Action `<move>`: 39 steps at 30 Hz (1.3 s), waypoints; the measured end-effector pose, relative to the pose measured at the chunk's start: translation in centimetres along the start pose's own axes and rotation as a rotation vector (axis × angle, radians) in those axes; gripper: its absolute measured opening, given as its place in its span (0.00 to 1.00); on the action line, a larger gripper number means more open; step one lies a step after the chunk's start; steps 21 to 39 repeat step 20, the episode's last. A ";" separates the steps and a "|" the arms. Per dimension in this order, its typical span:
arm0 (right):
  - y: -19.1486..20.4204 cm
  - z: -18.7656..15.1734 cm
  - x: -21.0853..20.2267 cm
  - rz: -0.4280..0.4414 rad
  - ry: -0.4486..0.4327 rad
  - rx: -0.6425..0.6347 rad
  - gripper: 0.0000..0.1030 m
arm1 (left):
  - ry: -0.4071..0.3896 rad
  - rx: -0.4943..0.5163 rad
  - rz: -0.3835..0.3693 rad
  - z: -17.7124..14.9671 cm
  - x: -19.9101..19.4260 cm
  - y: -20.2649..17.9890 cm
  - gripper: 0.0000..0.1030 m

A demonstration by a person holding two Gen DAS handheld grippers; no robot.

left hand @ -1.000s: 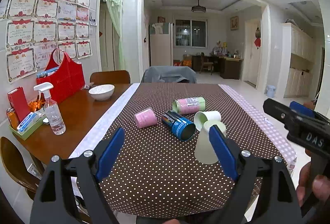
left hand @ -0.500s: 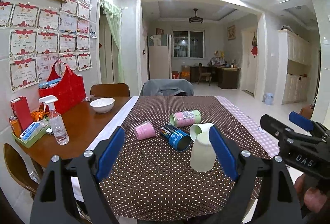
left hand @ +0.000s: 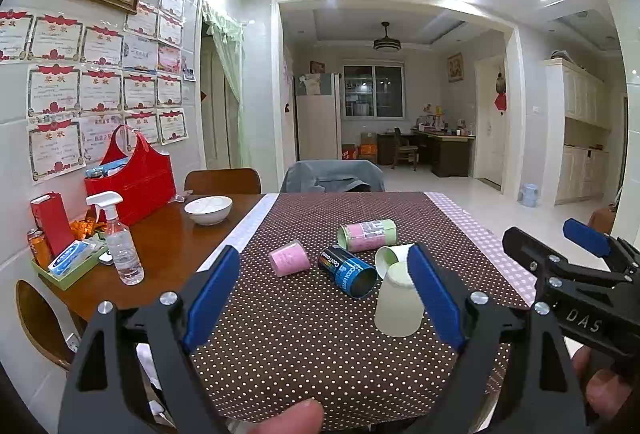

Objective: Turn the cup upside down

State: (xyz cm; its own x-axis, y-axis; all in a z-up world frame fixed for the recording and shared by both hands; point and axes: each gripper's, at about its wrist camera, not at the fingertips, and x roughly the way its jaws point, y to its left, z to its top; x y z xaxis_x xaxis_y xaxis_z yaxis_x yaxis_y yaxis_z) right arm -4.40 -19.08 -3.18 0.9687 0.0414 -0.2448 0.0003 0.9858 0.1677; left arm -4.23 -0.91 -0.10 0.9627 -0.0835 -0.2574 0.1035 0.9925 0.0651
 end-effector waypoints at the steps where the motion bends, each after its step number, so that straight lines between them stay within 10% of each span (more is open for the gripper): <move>1: 0.0 0.0 0.0 0.001 0.002 0.001 0.94 | 0.001 -0.002 0.000 0.0 0.0 0.0 0.82; 39: -0.1 -0.2 0.6 0.010 0.013 0.014 0.94 | -0.005 -0.015 0.035 0.0 0.3 0.3 0.88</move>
